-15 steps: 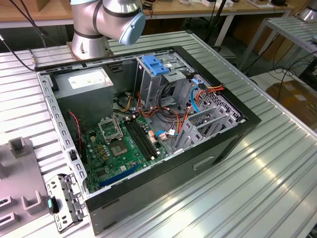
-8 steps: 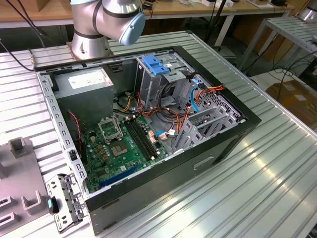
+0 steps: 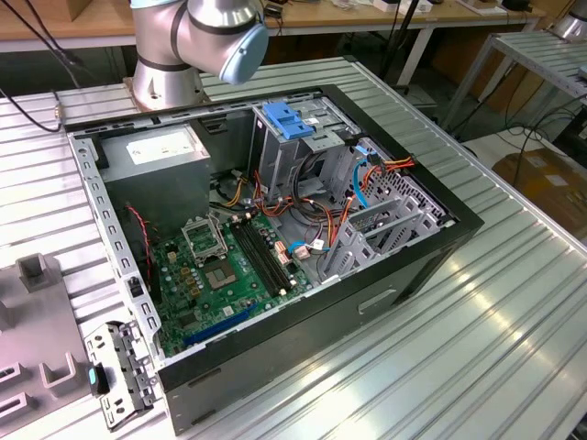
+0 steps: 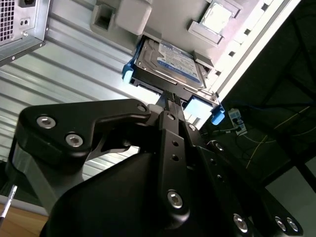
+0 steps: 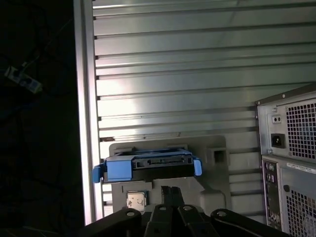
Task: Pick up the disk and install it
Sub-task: 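Reach for the disk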
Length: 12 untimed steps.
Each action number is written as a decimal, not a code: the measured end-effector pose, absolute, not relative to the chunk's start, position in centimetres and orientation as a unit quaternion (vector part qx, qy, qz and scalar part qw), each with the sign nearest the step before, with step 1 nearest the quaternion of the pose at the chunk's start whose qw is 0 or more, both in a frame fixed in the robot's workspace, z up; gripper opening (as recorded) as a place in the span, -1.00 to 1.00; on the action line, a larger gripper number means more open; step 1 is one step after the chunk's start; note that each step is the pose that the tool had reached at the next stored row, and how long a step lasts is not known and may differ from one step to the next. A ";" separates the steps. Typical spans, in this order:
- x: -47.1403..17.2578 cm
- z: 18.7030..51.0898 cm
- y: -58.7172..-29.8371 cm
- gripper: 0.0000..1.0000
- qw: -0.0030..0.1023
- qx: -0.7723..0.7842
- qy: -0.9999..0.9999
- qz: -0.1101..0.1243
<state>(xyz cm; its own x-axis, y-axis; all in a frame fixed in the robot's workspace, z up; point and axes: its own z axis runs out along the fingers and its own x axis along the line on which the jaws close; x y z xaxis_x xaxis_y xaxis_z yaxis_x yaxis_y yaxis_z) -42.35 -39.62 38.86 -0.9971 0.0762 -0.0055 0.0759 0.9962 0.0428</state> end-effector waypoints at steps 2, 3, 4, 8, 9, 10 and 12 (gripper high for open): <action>-43.2 38.8 -39.6 -0.79 0.004 0.038 0.999 0.021; -43.7 38.8 -39.6 -0.79 0.004 0.038 0.999 0.021; -44.0 38.8 -39.6 -0.79 0.004 0.038 0.999 0.021; -44.9 38.8 -39.5 -0.79 0.001 0.038 0.999 0.022; -45.1 38.8 -39.5 -0.79 0.000 0.038 0.999 0.022; -45.4 38.7 -39.5 -0.79 -0.001 0.038 0.999 0.022; -46.0 38.6 -39.5 -0.79 -0.003 0.038 0.999 0.022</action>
